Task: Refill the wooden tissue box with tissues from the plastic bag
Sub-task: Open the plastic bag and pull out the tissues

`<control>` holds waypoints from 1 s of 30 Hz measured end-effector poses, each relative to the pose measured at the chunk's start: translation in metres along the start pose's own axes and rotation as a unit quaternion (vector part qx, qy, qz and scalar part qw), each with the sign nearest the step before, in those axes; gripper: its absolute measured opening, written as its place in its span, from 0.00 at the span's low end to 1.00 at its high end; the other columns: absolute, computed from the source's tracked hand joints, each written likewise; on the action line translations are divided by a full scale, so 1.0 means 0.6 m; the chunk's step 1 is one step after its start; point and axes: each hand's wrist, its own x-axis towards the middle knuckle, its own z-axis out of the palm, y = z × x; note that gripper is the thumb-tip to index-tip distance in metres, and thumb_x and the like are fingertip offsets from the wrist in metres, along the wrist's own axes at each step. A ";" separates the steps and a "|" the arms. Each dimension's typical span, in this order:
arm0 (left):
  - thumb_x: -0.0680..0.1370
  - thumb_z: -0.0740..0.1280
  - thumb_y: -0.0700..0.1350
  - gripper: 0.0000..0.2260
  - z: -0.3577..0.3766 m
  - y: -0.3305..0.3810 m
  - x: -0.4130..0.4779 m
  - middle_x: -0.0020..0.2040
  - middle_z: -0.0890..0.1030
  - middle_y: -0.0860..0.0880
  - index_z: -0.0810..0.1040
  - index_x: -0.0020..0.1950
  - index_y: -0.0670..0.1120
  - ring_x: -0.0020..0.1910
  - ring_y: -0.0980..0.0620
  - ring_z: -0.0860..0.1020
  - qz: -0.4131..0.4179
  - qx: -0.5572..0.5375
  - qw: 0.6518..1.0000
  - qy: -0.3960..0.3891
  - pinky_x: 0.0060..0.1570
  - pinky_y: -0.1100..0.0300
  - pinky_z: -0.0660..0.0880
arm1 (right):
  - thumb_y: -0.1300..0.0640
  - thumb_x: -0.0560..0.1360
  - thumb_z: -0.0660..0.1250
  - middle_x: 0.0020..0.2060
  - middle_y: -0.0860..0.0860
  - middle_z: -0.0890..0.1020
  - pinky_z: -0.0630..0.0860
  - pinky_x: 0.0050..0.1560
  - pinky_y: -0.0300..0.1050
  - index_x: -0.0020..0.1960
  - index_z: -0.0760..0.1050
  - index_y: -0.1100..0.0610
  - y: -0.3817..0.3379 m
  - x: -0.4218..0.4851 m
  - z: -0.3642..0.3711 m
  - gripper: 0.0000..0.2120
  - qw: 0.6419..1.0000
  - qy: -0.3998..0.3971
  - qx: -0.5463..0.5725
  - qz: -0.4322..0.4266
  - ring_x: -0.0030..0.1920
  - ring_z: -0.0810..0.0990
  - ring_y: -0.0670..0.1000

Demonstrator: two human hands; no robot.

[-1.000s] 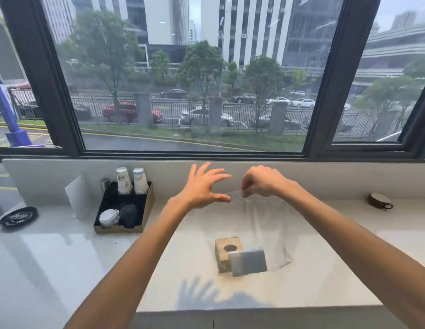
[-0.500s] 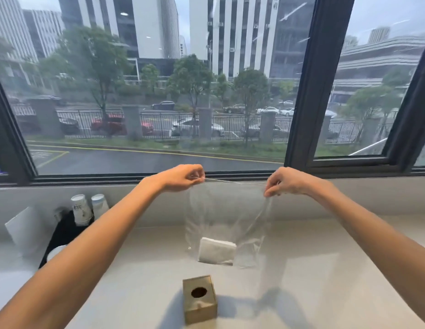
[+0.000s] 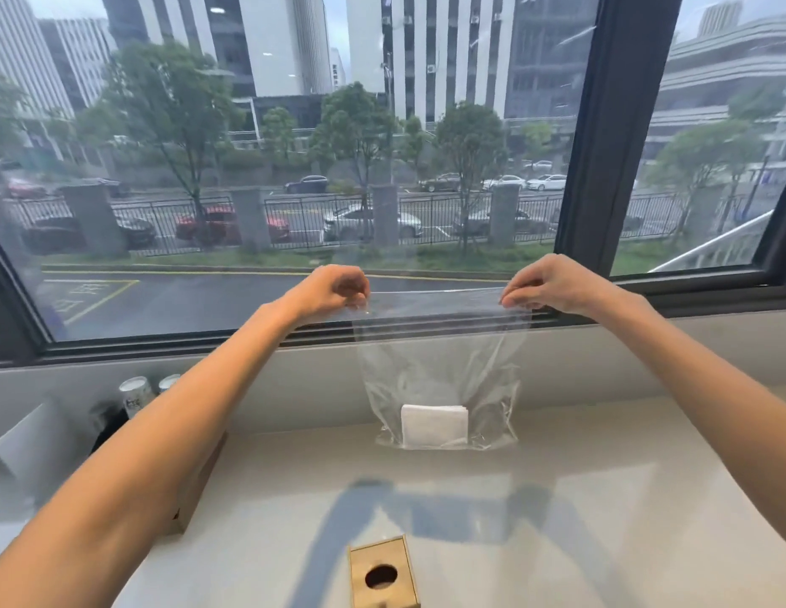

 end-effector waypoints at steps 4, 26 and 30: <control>0.74 0.59 0.23 0.14 -0.009 -0.017 0.063 0.43 0.81 0.41 0.77 0.51 0.38 0.43 0.45 0.80 0.027 -0.007 0.999 0.016 0.52 0.49 0.78 | 0.42 0.63 0.75 0.34 0.47 0.86 0.76 0.36 0.30 0.39 0.86 0.44 0.023 0.026 -0.015 0.09 0.998 0.051 0.032 0.003 0.33 0.81 0.41; 0.77 0.69 0.37 0.21 0.430 -0.187 0.095 0.64 0.77 0.43 0.72 0.69 0.43 0.61 0.43 0.78 -0.194 -0.020 0.956 -0.218 0.61 0.52 0.75 | 0.48 0.70 0.76 0.43 0.43 0.87 0.78 0.49 0.43 0.47 0.85 0.46 0.434 -0.017 0.215 0.07 0.973 -0.180 -0.054 0.136 0.43 0.83 0.43; 0.76 0.72 0.43 0.30 0.531 -0.222 0.062 0.71 0.72 0.45 0.65 0.75 0.48 0.69 0.47 0.72 -0.237 -0.042 0.948 -0.210 0.66 0.57 0.69 | 0.51 0.74 0.73 0.48 0.46 0.87 0.74 0.45 0.36 0.54 0.85 0.50 0.495 -0.054 0.294 0.09 0.960 -0.212 -0.034 0.178 0.45 0.81 0.43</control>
